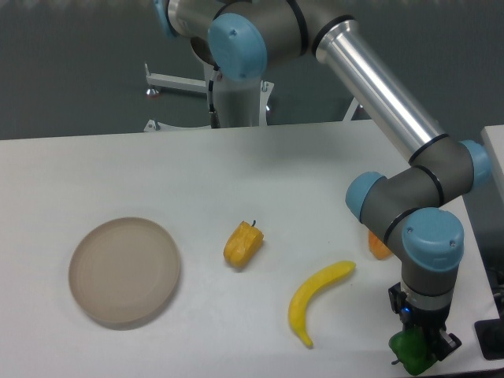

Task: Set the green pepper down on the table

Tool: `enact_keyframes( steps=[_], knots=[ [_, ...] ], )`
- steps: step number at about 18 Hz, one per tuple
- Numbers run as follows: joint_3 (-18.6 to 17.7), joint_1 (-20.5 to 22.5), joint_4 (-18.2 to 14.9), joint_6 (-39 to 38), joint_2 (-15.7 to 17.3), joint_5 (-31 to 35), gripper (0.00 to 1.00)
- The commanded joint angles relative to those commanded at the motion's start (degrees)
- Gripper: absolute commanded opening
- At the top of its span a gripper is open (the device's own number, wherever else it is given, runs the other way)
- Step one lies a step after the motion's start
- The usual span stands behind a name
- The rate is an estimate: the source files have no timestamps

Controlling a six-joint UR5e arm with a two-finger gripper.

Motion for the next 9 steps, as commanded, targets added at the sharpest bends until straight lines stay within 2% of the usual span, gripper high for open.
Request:
enact_keyframes(
  steps=[5, 9],
  knots=[
    [-1.8, 0.0, -0.2, -0.8, 1.5, -0.1, 0.36],
    [-6.1, -0.1, -0.4, -1.1, 4.7, -0.4, 0.36]
  ],
)
